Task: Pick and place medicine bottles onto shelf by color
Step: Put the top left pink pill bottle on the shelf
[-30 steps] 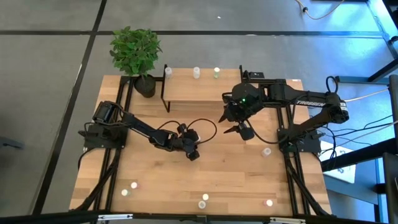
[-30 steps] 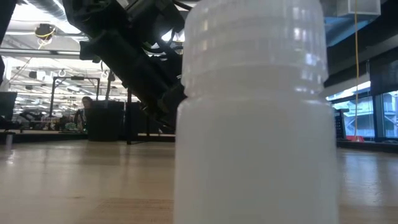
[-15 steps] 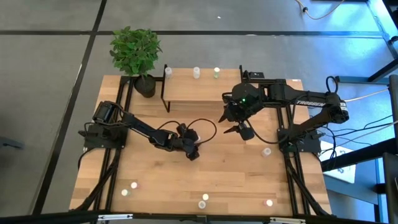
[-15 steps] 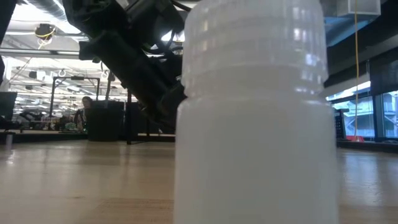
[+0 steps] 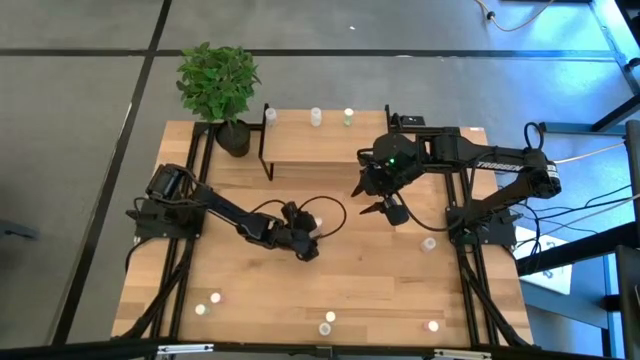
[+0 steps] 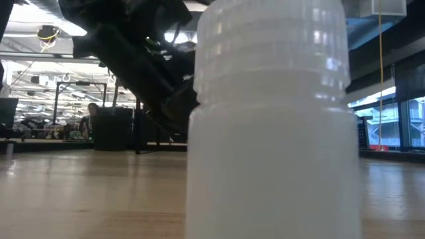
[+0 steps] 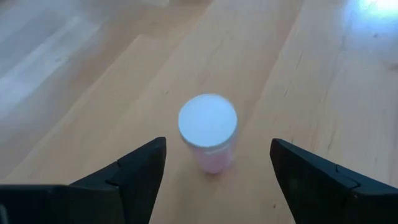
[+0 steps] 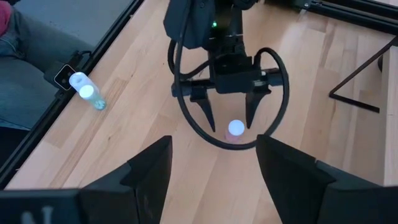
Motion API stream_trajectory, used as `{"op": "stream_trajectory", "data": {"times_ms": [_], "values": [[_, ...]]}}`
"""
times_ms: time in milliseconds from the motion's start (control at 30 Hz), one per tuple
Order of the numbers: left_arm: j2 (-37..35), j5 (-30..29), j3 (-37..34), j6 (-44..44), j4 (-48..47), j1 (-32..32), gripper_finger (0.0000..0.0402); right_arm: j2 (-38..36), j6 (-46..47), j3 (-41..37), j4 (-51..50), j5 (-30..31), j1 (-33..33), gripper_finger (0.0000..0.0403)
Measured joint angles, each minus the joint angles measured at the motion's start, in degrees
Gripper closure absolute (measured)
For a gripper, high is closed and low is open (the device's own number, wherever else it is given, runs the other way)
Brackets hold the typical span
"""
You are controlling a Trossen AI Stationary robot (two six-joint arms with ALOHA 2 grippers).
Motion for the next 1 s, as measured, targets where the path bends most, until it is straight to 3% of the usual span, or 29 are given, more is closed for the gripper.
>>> {"op": "stream_trajectory", "data": {"times_ms": [433,767,1000], "values": [[-5.9,-2.2,0.0,-7.9,-15.7,-3.7,0.0119,0.0,0.0,0.0,0.8,0.0,0.0,0.0167],[-14.1,-2.6,0.0,-10.3,-25.1,-7.2,0.0119,0.0,0.0,0.0,1.0,0.0,0.0,0.0167],[-20.7,-6.7,0.0,-10.6,-30.4,-9.7,0.0119,0.0,0.0,0.0,1.1,0.0,0.0,0.0167]]}}
